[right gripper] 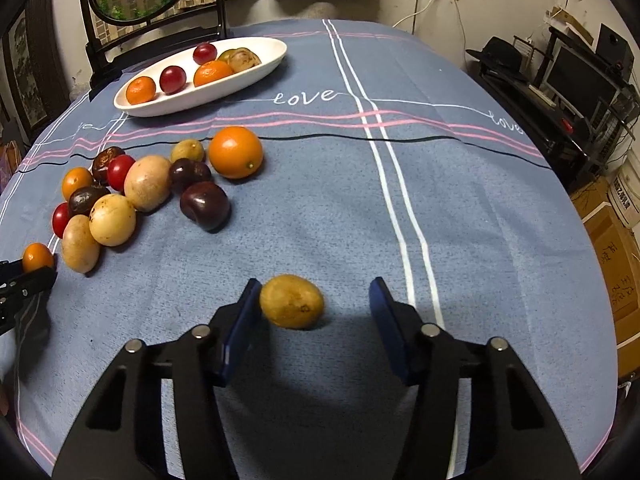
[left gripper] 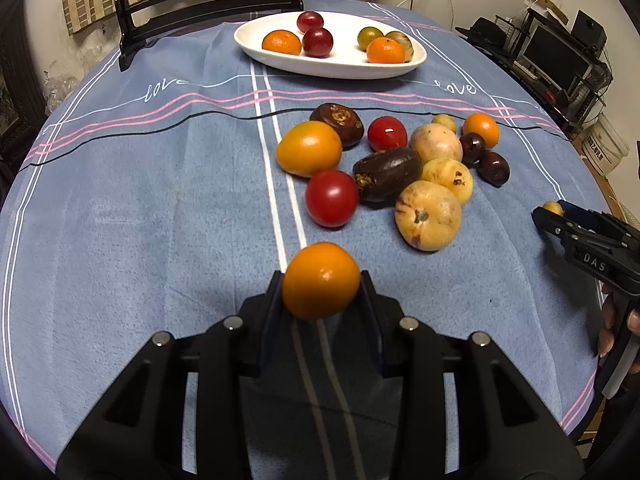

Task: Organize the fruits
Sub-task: 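Grasp the small tan fruit with the right gripper, then carry both fruits onto the white plate and open both grippers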

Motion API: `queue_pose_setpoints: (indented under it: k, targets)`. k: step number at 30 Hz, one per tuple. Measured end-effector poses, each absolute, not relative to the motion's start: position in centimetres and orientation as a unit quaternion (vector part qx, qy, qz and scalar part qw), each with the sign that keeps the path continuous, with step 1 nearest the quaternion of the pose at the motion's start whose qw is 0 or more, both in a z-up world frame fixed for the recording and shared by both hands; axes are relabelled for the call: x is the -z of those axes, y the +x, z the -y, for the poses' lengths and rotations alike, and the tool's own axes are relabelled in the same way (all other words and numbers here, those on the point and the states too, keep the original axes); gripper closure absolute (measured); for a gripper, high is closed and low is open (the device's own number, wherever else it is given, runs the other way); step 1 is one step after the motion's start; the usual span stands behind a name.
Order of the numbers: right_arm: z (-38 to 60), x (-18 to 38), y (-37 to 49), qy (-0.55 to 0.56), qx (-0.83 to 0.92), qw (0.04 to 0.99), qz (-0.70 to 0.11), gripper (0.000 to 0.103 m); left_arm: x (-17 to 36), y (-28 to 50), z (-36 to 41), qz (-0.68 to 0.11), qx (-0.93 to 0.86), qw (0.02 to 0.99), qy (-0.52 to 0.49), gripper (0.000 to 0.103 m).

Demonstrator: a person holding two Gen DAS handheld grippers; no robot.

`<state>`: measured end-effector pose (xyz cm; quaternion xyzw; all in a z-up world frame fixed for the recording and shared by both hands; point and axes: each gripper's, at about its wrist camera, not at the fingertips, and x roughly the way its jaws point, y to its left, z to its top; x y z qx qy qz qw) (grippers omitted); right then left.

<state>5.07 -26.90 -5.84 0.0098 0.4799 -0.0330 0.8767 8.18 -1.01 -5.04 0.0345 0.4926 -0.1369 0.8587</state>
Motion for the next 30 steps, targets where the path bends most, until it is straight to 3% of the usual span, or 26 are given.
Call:
queue_pose_setpoints:
  k: [3, 8, 11, 30]
  targets:
    - [26.9, 5.8, 5.1, 0.009, 0.033, 0.877, -0.480, 0.047, 5.1, 8.1, 1.0, -0.492, 0.140, 0.859, 0.033, 0.066]
    - [26.5, 5.7, 5.2, 0.007, 0.023, 0.877, -0.479, 0.069, 5.1, 8.0, 0.8, -0.491, 0.142, 0.859, 0.033, 0.066]
    - [26.0, 5.6, 5.3, 0.002, 0.021, 0.877, -0.480, 0.072, 5.1, 8.0, 0.7, -0.492, 0.144, 0.858, 0.032, 0.066]
    - [25.9, 4.5, 3.8, 0.018, -0.021, 0.887, -0.462, 0.074, 4.9, 7.9, 0.8, -0.491, 0.138, 0.859, 0.038, 0.066]
